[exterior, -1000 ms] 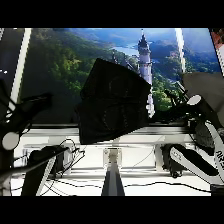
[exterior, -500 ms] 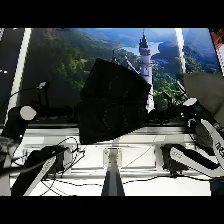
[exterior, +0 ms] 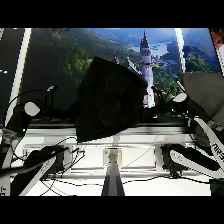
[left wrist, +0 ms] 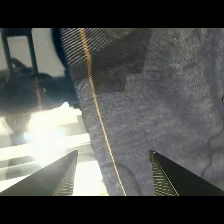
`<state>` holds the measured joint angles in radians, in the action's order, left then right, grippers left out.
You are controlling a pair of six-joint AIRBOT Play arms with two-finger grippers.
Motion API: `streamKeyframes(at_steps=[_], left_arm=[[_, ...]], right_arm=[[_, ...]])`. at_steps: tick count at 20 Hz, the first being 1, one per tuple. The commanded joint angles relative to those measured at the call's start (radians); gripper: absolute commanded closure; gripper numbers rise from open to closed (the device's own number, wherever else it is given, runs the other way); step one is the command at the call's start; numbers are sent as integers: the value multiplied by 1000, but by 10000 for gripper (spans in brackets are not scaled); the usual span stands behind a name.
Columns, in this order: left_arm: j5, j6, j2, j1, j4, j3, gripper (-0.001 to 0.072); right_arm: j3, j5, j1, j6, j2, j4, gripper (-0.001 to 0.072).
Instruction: Fold the clothes and pants, and hang the long-sleeved shirts on hangers.
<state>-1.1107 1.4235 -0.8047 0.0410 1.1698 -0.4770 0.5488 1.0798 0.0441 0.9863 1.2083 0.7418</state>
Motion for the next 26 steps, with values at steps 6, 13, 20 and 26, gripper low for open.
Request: streamKeyframes(at_steps=[6,13,20,26], left_arm=[[-5,-184,-251,-12,-280,0,190],[-103,-201,-331,-2,-266,7,133],[72,-225,-332,75,-454,126,137],[173,-228,-332,228,-628,125,281]], right_arm=[[182,-325,84,45,4,-161,677],[183,-360,164,44,4,-134,677],[183,-367,164,44,4,-134,676],[184,-364,164,43,-17,-134,676]])
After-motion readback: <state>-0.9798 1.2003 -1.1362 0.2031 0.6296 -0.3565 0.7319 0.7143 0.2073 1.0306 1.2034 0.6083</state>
